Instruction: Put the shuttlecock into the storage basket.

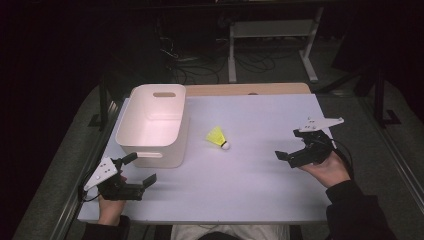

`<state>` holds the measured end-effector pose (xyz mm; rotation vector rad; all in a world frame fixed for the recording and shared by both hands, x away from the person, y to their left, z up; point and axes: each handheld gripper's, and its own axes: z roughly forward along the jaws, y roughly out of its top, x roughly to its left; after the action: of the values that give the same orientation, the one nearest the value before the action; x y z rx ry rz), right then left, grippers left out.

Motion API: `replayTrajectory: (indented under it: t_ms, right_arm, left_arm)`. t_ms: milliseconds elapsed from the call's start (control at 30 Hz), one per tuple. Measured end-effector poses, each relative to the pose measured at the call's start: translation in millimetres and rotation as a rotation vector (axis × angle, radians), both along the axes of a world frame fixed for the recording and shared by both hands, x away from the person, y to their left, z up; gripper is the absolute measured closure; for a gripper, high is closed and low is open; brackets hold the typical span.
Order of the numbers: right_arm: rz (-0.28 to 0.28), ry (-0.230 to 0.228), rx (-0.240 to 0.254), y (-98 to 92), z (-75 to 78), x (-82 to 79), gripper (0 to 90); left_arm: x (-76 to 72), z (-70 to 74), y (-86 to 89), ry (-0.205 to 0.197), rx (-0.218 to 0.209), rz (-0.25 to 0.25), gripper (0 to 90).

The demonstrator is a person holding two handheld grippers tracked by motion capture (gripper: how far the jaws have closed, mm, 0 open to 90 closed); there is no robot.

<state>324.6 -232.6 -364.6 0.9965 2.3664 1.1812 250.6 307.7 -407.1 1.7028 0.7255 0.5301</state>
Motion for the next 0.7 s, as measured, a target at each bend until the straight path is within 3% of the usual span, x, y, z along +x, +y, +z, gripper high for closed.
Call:
replayTrajectory:
  t_ms: [700]
  right_arm:
    - [0.040,0.008,-0.034,19.1,12.3,16.5,0.0]
  left_arm:
    - [-0.1,0.0,0.1,0.000,0.000,0.000,0.0]
